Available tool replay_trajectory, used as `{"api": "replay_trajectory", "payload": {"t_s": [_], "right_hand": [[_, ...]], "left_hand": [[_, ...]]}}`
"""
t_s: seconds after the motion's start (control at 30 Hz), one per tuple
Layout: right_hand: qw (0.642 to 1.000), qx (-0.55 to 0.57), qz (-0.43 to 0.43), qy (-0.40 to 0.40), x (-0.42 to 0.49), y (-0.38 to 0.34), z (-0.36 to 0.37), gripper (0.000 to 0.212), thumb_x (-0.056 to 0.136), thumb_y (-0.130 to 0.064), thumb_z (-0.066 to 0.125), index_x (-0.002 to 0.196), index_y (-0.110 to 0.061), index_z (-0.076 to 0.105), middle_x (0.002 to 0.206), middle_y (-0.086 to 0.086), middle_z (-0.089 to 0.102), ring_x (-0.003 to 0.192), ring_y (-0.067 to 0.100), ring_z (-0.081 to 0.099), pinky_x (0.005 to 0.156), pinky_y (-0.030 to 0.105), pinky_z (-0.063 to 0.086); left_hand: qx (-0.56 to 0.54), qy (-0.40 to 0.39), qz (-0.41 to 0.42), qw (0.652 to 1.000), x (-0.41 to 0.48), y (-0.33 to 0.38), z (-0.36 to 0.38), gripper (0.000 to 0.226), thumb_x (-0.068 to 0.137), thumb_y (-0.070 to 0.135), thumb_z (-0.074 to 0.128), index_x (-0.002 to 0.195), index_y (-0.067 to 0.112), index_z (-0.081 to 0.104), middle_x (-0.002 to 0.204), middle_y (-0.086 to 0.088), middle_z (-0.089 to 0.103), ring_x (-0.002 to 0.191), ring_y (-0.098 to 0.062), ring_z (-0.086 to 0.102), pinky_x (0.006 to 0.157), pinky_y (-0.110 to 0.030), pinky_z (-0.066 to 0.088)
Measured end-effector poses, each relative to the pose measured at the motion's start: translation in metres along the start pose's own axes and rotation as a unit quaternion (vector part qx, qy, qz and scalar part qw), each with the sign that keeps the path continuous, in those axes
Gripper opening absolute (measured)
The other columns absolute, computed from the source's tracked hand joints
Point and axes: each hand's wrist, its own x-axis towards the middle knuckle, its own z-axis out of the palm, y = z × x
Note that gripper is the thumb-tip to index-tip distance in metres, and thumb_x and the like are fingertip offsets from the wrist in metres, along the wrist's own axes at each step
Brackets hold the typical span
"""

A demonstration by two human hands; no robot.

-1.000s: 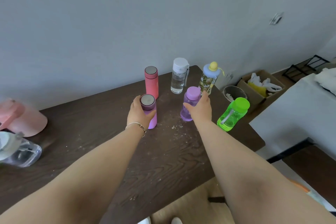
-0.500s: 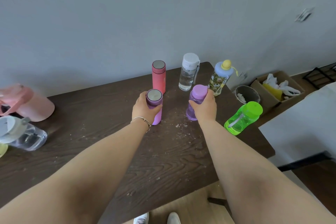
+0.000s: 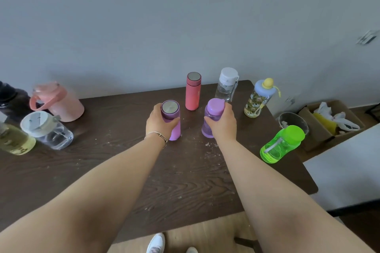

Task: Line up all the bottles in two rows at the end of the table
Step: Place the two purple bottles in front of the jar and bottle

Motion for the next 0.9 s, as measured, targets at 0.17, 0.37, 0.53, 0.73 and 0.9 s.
{"api": "replay_trajectory", "payload": {"t_s": [0.17, 0.37, 0.53, 0.73, 0.9], "right_hand": [[0.998, 0.004, -0.047, -0.042, -0.021, -0.019, 0.025, 0.076, 0.075, -0.031, 0.084, 0.138, -0.024, 0.041, 0.136, 0.000, 0.053, 0.123, 0.023, 0.055, 0.096, 0.036, 0.047], [0.992, 0.021, -0.095, -0.085, -0.060, -0.054, 0.063, 0.072, 0.074, -0.031, 0.084, 0.133, -0.023, 0.043, 0.129, -0.001, 0.056, 0.116, 0.023, 0.057, 0.092, 0.037, 0.049], [0.985, 0.014, -0.121, -0.119, -0.097, -0.091, 0.098, 0.074, 0.073, -0.033, 0.084, 0.134, -0.024, 0.043, 0.130, -0.001, 0.056, 0.117, 0.023, 0.057, 0.091, 0.037, 0.049], [0.984, 0.011, -0.135, -0.119, -0.148, -0.138, 0.141, 0.073, 0.075, -0.030, 0.084, 0.135, -0.021, 0.042, 0.131, 0.000, 0.054, 0.118, 0.024, 0.056, 0.087, 0.031, 0.044], [0.989, 0.012, -0.115, -0.087, -0.200, -0.175, 0.183, 0.073, 0.075, -0.030, 0.084, 0.135, -0.021, 0.043, 0.132, 0.000, 0.054, 0.119, 0.024, 0.056, 0.090, 0.034, 0.048]], "left_hand": [[-0.010, 0.048, -0.033, 0.998, -0.019, -0.021, -0.035, 0.064, 0.073, 0.031, 0.080, 0.130, 0.029, 0.049, 0.121, 0.008, 0.063, 0.108, -0.019, 0.061, 0.090, -0.032, 0.049], [0.001, 0.101, -0.064, 0.993, -0.037, -0.055, -0.092, 0.066, 0.074, 0.033, 0.080, 0.131, 0.028, 0.048, 0.123, 0.006, 0.063, 0.108, -0.021, 0.060, 0.090, -0.033, 0.049], [-0.008, 0.134, -0.080, 0.988, -0.046, -0.086, -0.147, 0.066, 0.073, 0.033, 0.081, 0.130, 0.027, 0.049, 0.123, 0.004, 0.063, 0.110, -0.022, 0.061, 0.093, -0.035, 0.049], [-0.008, 0.138, -0.069, 0.988, -0.049, -0.129, -0.222, 0.065, 0.075, 0.032, 0.081, 0.130, 0.024, 0.049, 0.123, 0.002, 0.063, 0.111, -0.023, 0.060, 0.095, -0.039, 0.050], [-0.019, 0.109, -0.049, 0.993, -0.048, -0.169, -0.291, 0.060, 0.074, 0.034, 0.081, 0.125, 0.027, 0.050, 0.117, 0.004, 0.064, 0.107, -0.023, 0.061, 0.094, -0.041, 0.051]]}}
